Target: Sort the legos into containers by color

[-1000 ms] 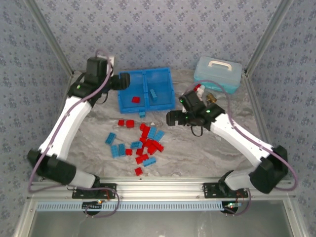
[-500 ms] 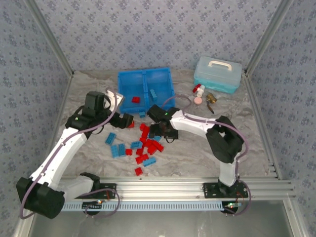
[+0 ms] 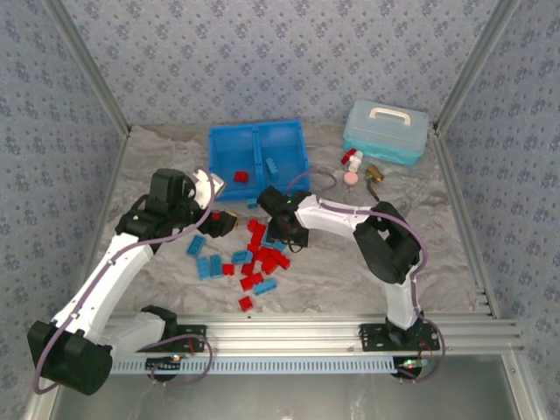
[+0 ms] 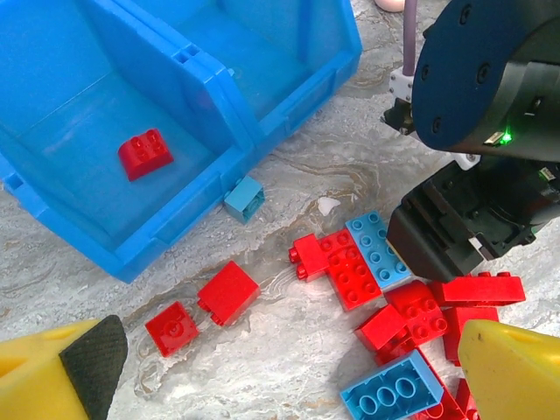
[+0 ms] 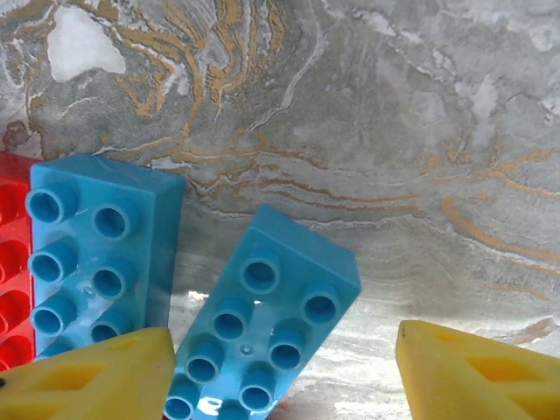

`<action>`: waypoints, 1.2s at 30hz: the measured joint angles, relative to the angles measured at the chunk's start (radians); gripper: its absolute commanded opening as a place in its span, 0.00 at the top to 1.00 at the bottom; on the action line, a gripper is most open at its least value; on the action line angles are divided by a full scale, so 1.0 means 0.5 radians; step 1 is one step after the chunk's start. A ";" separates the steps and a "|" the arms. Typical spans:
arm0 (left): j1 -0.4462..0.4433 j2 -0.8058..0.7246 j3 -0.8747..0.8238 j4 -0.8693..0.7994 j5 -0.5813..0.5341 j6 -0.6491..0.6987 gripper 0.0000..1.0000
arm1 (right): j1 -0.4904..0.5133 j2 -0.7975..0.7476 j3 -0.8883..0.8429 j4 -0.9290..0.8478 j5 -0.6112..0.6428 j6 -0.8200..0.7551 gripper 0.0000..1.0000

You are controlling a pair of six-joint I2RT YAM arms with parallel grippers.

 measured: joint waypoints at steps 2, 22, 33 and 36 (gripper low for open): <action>0.001 0.000 -0.007 0.016 0.001 0.012 0.01 | -0.007 0.000 -0.002 0.006 0.010 0.018 0.48; 0.001 -0.001 -0.040 0.078 0.058 0.029 0.01 | -0.177 -0.075 -0.207 0.004 0.043 0.038 0.67; 0.003 -0.072 -0.085 0.138 0.172 0.036 0.01 | -0.180 -0.401 0.207 -0.143 0.379 -0.528 0.73; 0.018 -0.137 -0.130 0.181 0.230 0.042 0.01 | -0.193 -0.395 0.553 -0.098 0.450 -0.761 0.72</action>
